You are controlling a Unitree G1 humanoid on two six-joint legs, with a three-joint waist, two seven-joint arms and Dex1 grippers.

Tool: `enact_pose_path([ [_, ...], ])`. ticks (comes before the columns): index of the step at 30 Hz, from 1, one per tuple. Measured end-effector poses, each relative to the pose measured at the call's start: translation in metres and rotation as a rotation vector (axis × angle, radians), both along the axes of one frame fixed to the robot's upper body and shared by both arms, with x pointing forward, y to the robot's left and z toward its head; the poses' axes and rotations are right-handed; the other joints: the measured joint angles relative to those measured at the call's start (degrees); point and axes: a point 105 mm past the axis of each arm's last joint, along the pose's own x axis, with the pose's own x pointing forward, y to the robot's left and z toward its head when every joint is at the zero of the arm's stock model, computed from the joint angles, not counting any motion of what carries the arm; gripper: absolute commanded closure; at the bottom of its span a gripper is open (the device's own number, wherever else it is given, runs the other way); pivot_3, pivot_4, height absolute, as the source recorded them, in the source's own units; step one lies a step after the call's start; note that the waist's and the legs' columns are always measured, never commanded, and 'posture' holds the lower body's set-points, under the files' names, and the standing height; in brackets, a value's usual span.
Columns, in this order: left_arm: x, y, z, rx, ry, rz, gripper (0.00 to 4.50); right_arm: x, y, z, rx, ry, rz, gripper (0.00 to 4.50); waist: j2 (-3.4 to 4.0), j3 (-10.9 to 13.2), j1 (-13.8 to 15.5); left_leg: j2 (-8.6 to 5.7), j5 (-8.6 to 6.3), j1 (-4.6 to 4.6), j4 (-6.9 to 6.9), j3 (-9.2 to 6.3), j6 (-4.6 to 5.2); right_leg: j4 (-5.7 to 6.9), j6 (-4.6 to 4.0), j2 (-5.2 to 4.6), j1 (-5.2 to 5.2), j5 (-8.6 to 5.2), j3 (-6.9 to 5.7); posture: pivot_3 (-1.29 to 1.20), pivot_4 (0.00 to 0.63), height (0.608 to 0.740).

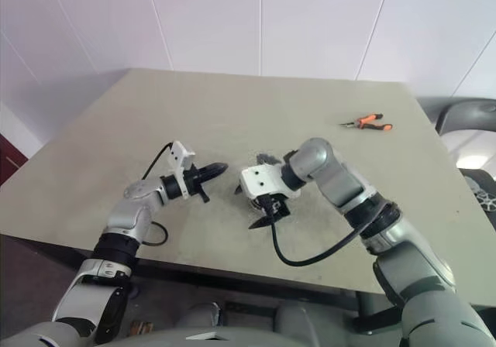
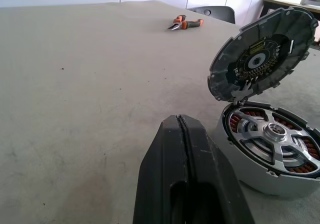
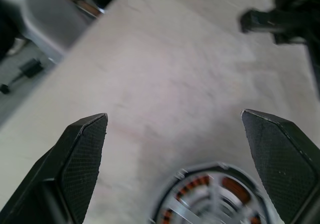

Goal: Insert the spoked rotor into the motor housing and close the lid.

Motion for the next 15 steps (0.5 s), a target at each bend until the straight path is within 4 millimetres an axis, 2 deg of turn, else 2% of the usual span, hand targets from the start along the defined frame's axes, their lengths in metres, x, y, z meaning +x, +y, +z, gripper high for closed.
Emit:
enact_pose_path([
  [6, -0.001, 0.0, -0.002, 0.002, 0.004, 0.0, 4.5, 0.01, -0.002, -0.007, -0.052, -0.078, -0.02, 0.02, 0.0, 0.0, -0.1, -0.01, 0.0, -0.07, 0.08, 0.03, 0.0, -0.03, 0.0, -0.02, -0.01, 0.0, 0.01, 0.0, 0.0, 0.74],
  [10, -0.001, 0.0, -0.002, 0.008, 0.005, 0.0, 4.5, 0.015, -0.012, -0.013, -0.091, -0.093, -0.032, 0.02, 0.0, 0.0, 0.0, -0.01, 0.0, -0.07, 0.13, 0.02, 0.0, -0.03, 0.0, -0.02, 0.01, 0.0, 0.01, 0.0, 0.0, 0.74],
  [15, -0.002, 0.0, -0.004, 0.009, 0.008, 0.0, 4.5, 0.02, -0.041, -0.029, -0.182, -0.094, -0.059, 0.02, -0.01, 0.0, 0.0, -0.02, 0.0, -0.08, 0.1, 0.03, 0.0, -0.05, 0.0, -0.03, 0.01, -0.01, 0.0, 0.0, 0.0, 0.74],
])
